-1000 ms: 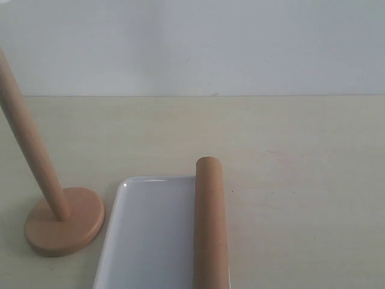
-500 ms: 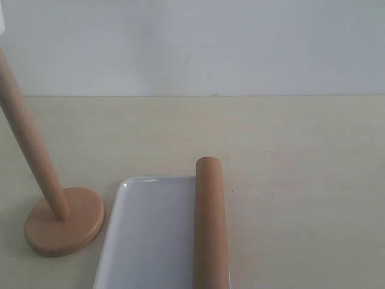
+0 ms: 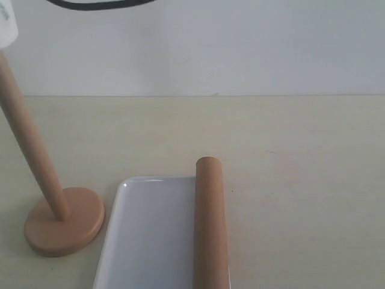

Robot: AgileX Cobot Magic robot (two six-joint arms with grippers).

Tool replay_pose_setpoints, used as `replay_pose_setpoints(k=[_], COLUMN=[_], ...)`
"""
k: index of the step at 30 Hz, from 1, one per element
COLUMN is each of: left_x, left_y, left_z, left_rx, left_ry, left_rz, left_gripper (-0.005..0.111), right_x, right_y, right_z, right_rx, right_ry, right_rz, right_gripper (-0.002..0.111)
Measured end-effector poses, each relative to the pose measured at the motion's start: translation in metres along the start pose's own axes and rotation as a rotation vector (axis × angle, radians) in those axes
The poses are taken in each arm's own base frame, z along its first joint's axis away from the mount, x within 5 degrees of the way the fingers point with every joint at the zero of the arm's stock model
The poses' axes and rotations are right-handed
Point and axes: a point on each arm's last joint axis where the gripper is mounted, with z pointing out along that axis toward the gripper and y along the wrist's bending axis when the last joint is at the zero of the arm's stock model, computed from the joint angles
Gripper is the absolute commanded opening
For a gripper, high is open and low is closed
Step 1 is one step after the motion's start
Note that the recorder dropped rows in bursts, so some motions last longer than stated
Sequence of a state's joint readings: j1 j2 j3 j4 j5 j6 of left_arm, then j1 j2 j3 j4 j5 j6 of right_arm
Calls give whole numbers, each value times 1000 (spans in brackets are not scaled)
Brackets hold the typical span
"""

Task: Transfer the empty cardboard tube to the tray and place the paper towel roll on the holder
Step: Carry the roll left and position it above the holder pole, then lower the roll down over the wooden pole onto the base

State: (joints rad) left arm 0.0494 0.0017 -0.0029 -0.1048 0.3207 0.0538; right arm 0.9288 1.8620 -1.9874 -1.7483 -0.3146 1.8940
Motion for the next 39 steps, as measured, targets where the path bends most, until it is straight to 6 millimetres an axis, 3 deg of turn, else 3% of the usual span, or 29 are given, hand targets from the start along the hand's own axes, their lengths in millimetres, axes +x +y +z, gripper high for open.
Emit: replay_pose_setpoints(k=[5,17,27,31,39], left_x=[0,0,0,0,0], left_y=[0,0,0,0,0], left_z=[0,0,0,0,0], left_rx=[0,0,0,0,0], left_ry=[0,0,0,0,0], left_rz=[0,0,0,0,0], left_gripper=[4,4,4,4,4], right_x=[-1,8,71,94,123], right_y=[-4,-3,-21,-29,-33], right_z=[-10,-5,23,23,25], right_rx=[77,31,50,99,93], right_ry=[0,29,151,205,270], right_rz=[-31,40,-66,-85,-67], right_gripper=[0,0,0,0,0])
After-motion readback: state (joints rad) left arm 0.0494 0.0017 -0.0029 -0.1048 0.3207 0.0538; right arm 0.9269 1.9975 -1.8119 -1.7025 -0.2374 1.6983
